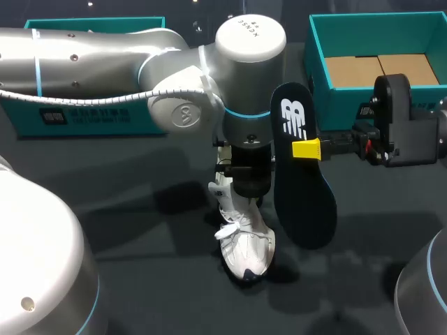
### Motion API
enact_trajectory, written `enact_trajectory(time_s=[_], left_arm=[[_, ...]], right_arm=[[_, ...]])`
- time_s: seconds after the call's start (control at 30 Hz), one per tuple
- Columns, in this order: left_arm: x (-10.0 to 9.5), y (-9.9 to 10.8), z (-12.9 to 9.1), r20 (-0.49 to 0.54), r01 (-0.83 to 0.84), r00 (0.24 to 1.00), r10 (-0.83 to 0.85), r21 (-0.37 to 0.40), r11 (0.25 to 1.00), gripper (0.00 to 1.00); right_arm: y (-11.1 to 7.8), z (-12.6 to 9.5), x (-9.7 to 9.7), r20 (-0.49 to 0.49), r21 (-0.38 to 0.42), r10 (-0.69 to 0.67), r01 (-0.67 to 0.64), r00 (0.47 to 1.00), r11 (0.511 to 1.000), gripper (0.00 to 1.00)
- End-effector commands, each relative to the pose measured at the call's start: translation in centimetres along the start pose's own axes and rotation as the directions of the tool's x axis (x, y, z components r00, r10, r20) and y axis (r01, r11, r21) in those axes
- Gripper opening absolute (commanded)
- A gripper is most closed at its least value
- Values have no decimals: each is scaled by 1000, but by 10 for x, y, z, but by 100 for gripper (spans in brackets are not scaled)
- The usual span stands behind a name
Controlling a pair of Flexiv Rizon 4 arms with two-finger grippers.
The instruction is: Take the shoe out of the shoebox, open the shoe tongue, remove and reinsert the insole, then place the shoe into the shoebox
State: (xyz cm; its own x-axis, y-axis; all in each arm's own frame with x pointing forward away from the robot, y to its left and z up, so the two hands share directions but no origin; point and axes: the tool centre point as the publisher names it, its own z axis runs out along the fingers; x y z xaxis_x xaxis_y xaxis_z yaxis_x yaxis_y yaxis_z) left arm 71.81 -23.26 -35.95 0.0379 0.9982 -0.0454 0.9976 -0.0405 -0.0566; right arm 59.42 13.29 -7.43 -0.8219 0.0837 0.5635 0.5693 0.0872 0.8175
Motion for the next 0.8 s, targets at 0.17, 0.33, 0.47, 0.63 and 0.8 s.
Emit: enact_trajectory(time_s=[0.17,0.33,0.47,0.63,0.8], left_arm=[[-11,7,12,-22,-22,1000,22,14,1000,0],[-14,10,16,-24,-22,999,22,27,999,22],[-14,11,12,-8,-22,1000,22,25,999,44],[-16,15,-3,53,-2,999,2,-9,1000,100],[-16,22,-53,223,52,974,-26,-109,993,100]], right_arm=[[-1,1,0,2,-1,0,0,1000,1000,0],[-1,1,0,2,-1,0,0,1000,1000,0],[-1,1,0,2,-1,0,0,1000,1000,0],[-1,1,0,2,-1,0,0,1000,1000,0],[-1,1,0,2,-1,0,0,1000,1000,0]])
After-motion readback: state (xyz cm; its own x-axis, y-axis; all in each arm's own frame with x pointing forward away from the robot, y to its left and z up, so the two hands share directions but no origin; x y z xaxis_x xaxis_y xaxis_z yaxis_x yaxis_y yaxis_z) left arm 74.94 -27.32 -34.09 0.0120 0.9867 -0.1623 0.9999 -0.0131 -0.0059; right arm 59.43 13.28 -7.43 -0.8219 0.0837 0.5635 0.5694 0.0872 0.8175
